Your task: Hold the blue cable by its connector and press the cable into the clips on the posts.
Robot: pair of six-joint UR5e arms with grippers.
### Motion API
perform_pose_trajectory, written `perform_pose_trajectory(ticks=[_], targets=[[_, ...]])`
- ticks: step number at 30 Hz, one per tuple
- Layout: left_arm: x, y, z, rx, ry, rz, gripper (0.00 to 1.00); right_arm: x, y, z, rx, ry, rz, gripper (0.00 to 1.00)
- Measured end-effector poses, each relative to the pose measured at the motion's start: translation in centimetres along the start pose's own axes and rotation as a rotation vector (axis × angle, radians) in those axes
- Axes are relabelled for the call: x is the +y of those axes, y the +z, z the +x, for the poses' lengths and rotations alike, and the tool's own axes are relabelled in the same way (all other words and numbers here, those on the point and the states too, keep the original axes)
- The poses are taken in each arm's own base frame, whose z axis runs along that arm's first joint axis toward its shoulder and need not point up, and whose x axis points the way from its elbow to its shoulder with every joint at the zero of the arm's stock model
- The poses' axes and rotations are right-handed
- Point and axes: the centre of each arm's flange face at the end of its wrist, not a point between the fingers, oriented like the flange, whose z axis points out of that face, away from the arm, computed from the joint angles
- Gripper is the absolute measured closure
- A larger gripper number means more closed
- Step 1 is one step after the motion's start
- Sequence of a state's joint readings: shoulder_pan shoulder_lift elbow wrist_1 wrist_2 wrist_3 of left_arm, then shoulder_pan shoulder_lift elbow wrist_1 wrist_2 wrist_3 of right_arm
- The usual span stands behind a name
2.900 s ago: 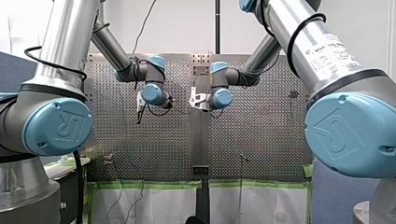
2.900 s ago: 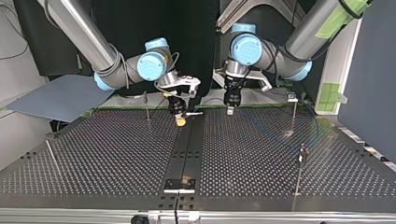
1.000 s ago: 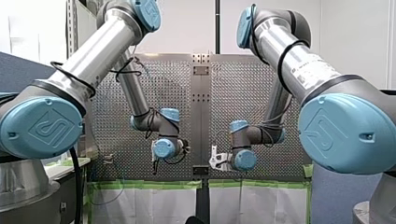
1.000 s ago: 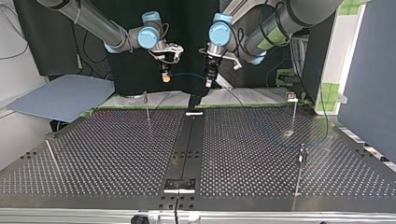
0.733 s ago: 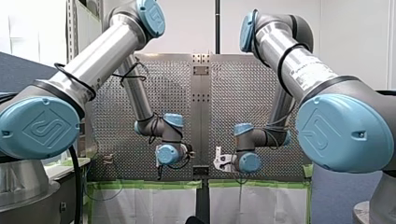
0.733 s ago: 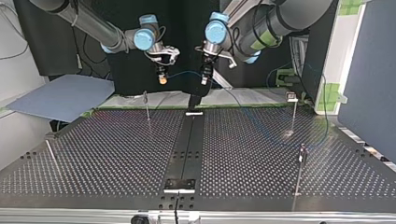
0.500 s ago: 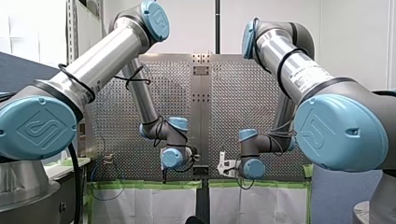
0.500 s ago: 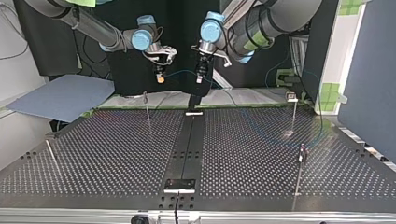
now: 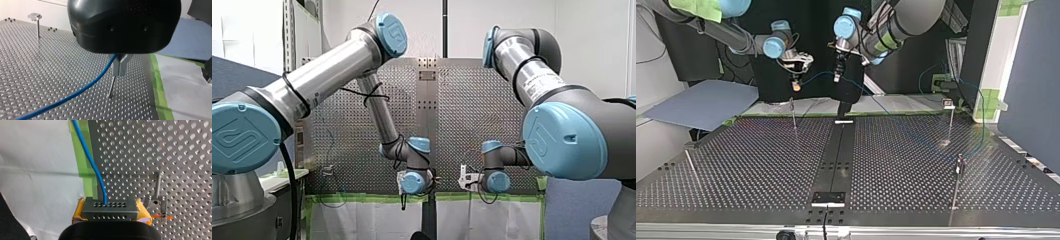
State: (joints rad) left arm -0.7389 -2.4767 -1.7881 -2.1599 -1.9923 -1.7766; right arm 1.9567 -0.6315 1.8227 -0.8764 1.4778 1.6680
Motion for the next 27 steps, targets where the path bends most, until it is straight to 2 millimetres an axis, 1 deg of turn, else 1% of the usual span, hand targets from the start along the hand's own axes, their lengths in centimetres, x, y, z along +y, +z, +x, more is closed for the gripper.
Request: perform_pose_trajectory(ticks=[5,8,15,23,27], targets=[[-2.2,-0.2,1.8,0.003,-0.005,0.032,1.0,0.6,0.3,0.3,0.02,-0.006,0.004,1.0],[-3.1,-0.2,2.8,0.002,-0.006,0.042,1.0,1.0,0.4,0.4,0.026,-0.011,0.008,1.0],[-4.1,0.6,5.0,0.008,-0.011,0.046,1.0,2.6,0.6,0.7,0.031,-0.017,0.001,1.0],[-4.5,1.4,7.8,0.046,0.006,0.039,1.0,5.3,-0.5,0.0,0.03,-0.012,-0.005,1.0],[-5.0,2.1,8.1,0.043,-0.002,0.035,1.0,7.0,-0.5,0.2,0.04,-0.011,-0.003,1.0]])
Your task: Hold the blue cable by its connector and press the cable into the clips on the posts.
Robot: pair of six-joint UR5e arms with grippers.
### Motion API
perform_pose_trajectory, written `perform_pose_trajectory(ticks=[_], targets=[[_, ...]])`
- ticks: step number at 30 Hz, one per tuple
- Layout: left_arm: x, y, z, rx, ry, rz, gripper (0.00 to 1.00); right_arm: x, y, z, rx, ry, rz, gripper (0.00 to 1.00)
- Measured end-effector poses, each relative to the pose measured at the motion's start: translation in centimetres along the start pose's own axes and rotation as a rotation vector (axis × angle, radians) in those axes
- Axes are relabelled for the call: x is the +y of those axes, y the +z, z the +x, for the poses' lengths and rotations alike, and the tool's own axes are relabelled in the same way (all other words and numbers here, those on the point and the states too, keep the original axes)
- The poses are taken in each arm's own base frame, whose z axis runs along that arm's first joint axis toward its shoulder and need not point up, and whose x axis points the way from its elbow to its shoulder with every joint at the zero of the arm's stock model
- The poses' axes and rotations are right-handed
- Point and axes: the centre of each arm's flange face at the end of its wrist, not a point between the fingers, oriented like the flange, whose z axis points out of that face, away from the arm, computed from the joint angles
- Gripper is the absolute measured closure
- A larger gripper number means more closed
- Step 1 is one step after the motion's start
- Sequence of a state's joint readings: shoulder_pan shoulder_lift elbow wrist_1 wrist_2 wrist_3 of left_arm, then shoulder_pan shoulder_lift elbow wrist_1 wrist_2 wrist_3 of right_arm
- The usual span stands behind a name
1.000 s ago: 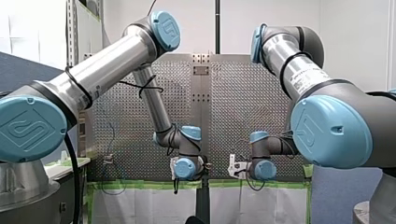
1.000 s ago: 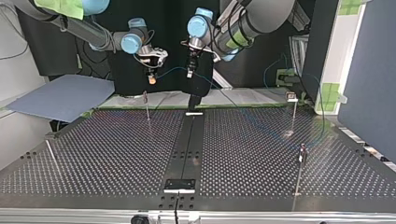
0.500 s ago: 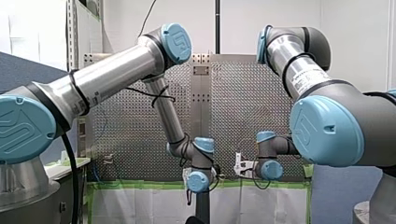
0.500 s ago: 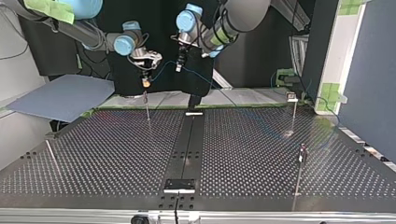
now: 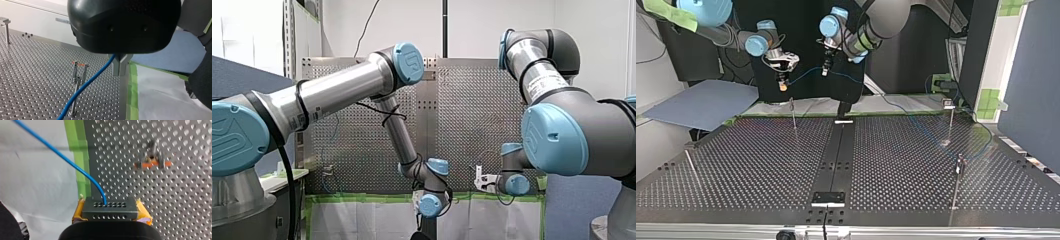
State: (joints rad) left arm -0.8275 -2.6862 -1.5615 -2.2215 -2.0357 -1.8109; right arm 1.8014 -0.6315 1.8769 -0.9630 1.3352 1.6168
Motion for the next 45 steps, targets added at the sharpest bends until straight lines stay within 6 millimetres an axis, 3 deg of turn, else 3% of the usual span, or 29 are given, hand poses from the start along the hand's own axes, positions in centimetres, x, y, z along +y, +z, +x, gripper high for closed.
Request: perform_pose_trajectory(ticks=[9,23,32,45], targets=[[-2.4,1.5,-1.3,-0.028,-0.014,0.007,1.0,3.5,0.5,0.9,0.049,0.005,-0.008,1.0],[-5.6,4.6,-4.4,-0.095,-0.049,0.009,1.0,5.2,2.0,2.4,0.084,0.001,0.03,1.0],[-5.9,6.8,-4.4,-0.099,-0.053,0.001,1.0,7.0,2.6,3.1,0.071,-0.001,0.007,1.0],[-7.0,11.1,-8.8,-0.185,-0.099,0.011,1.0,9.6,3.3,4.2,0.073,0.002,-0.029,1.0]])
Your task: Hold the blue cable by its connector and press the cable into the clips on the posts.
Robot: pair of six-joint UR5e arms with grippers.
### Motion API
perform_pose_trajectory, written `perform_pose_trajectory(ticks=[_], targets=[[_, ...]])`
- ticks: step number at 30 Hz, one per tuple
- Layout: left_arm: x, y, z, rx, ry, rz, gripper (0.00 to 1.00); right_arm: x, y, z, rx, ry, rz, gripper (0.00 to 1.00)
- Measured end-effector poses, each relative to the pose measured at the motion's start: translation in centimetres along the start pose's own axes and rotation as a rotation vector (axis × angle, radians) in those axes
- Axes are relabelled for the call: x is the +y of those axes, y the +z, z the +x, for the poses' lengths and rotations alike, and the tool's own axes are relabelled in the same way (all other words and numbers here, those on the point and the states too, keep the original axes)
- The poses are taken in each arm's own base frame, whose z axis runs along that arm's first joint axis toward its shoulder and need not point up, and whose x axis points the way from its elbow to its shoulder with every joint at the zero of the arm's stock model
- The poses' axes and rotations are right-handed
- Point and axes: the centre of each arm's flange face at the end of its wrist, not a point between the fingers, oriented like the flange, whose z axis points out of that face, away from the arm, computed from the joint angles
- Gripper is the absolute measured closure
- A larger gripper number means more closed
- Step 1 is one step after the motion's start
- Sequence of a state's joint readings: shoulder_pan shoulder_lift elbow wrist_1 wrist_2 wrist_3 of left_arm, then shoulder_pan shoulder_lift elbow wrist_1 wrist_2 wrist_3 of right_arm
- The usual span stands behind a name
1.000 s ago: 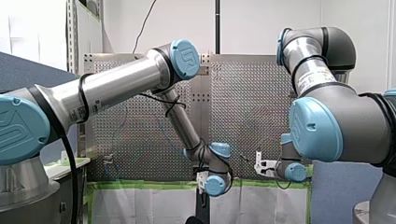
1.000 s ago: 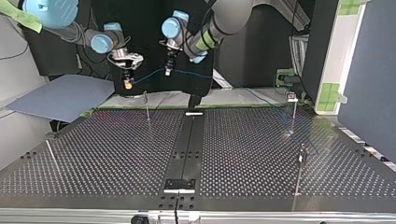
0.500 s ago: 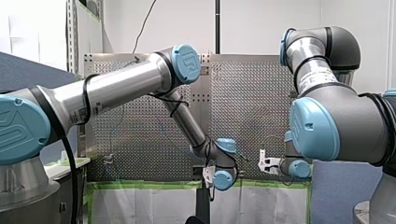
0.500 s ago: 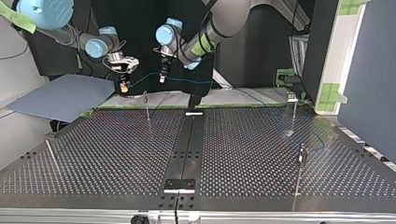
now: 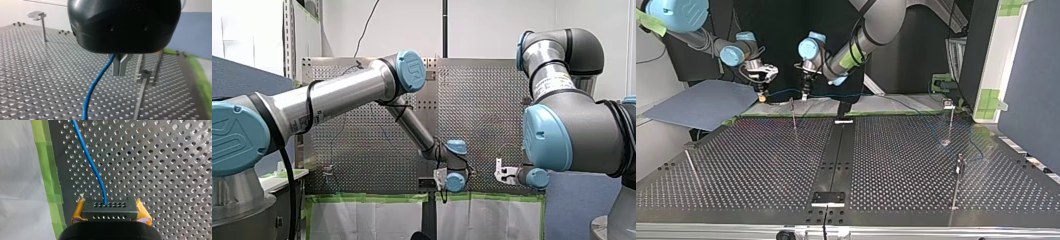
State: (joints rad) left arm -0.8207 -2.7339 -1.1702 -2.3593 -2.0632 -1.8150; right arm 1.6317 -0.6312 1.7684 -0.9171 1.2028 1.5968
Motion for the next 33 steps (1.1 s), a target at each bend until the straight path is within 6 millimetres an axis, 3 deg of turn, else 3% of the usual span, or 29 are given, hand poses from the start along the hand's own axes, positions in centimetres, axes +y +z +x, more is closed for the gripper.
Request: perform_pose_trajectory(ticks=[8,16,33], targets=[[-0.1,1.7,-0.7,-0.021,-0.004,-0.003,1.0,1.1,0.2,0.4,0.002,0.006,-0.016,1.0],[0.7,1.2,1.0,0.011,0.033,-0.009,1.0,2.4,0.1,0.5,0.008,0.027,-0.038,1.0],[0.6,0.9,1.5,0.034,0.073,0.005,1.0,3.6,0.1,0.7,0.024,0.054,-0.048,1.0]])
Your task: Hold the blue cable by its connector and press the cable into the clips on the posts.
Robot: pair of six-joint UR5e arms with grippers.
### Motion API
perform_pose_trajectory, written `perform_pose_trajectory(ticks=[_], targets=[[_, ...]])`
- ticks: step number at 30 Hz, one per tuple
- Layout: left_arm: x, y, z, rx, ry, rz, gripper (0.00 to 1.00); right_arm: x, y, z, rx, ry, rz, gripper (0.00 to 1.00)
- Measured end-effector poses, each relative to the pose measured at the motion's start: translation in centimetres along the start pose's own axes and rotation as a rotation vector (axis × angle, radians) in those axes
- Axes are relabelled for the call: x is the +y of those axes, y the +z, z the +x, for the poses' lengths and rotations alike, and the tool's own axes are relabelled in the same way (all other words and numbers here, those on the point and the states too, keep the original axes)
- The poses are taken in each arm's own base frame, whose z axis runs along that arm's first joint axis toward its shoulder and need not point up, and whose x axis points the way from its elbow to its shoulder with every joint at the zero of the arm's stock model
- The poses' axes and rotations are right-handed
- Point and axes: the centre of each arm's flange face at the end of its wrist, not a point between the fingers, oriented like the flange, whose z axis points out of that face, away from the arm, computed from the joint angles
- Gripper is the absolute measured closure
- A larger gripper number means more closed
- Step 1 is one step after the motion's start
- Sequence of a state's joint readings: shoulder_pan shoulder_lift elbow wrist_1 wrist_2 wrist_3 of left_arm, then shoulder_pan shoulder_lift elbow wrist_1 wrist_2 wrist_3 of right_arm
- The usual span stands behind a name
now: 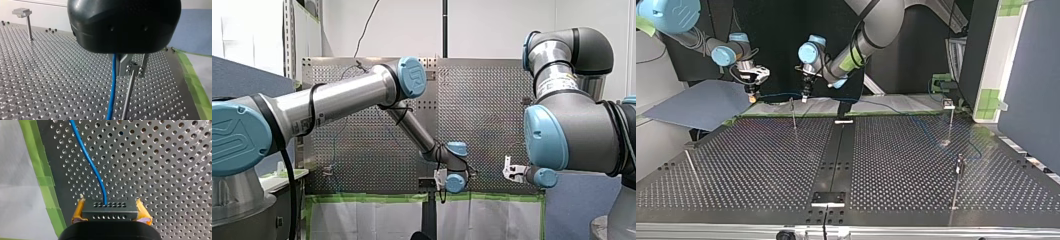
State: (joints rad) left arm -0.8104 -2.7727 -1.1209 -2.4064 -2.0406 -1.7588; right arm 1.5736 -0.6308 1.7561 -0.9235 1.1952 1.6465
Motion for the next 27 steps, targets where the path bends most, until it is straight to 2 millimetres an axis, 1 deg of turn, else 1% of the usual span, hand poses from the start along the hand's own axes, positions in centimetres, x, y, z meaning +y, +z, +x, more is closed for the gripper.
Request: perform_pose_trajectory(ticks=[9,27], targets=[[0.1,-0.1,1.4,0.016,0.007,0.003,1.0,-0.1,0.0,0.0,0.0,0.001,0.005,1.0],[1.2,0.8,1.3,0.01,-0.008,-0.01,1.0,0.3,0.1,0.2,0.008,0.013,-0.002,1.0]])
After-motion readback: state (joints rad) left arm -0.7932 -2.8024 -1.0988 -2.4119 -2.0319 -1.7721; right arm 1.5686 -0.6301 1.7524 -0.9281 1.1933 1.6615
